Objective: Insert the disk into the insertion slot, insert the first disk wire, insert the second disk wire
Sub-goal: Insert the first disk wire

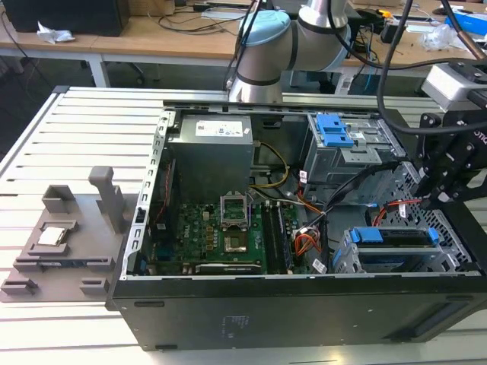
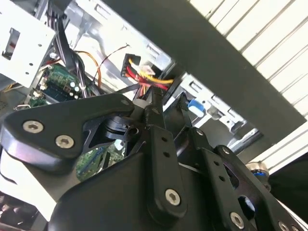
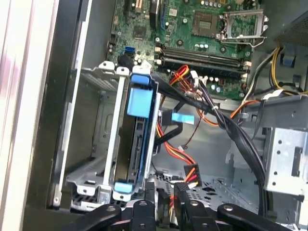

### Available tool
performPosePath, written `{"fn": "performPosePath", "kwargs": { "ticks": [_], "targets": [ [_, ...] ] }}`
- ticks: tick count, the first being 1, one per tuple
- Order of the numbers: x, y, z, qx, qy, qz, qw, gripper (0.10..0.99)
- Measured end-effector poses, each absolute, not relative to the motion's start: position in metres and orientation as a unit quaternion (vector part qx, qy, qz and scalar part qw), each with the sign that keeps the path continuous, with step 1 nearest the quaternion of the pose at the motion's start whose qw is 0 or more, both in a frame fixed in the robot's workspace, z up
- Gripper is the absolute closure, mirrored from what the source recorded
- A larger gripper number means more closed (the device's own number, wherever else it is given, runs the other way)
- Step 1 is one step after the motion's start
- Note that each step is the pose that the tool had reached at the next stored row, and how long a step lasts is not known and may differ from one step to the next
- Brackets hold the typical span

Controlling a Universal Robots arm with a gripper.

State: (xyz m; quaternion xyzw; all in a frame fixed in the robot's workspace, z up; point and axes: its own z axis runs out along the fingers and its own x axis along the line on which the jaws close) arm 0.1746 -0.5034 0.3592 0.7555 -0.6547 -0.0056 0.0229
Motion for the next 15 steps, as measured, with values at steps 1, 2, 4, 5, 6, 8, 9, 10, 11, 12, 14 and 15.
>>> {"fn": "performPosePath", "kwargs": {
  "ticks": [1, 2, 4, 5, 6, 8, 9, 10, 11, 12, 14, 15],
  "targets": [
    [0.1757, -0.5031, 0.3586, 0.756, -0.654, -0.006, 0.023, 0.784],
    [0.1766, -0.5029, 0.3578, 0.758, -0.652, -0.005, 0.023, 0.784],
    [0.1791, -0.5028, 0.3561, 0.763, -0.646, -0.003, 0.027, 0.784],
    [0.18, -0.5028, 0.356, 0.763, -0.646, -0.002, 0.029, 0.784],
    [0.18, -0.5028, 0.356, 0.763, -0.646, -0.002, 0.029, 0.784],
    [0.18, -0.5028, 0.356, 0.763, -0.646, -0.001, 0.029, 0.784],
    [0.1801, -0.5028, 0.3559, 0.763, -0.646, -0.001, 0.029, 0.784],
    [0.18, -0.5028, 0.3559, 0.763, -0.646, -0.001, 0.029, 0.784],
    [0.1801, -0.5028, 0.356, 0.763, -0.646, -0.001, 0.029, 0.8],
    [0.1801, -0.5028, 0.356, 0.763, -0.646, -0.001, 0.029, 0.918],
    [0.1801, -0.5028, 0.356, 0.763, -0.646, -0.001, 0.029, 0.918],
    [0.1801, -0.5027, 0.3559, 0.763, -0.646, -0.001, 0.03, 0.918]
  ]
}}
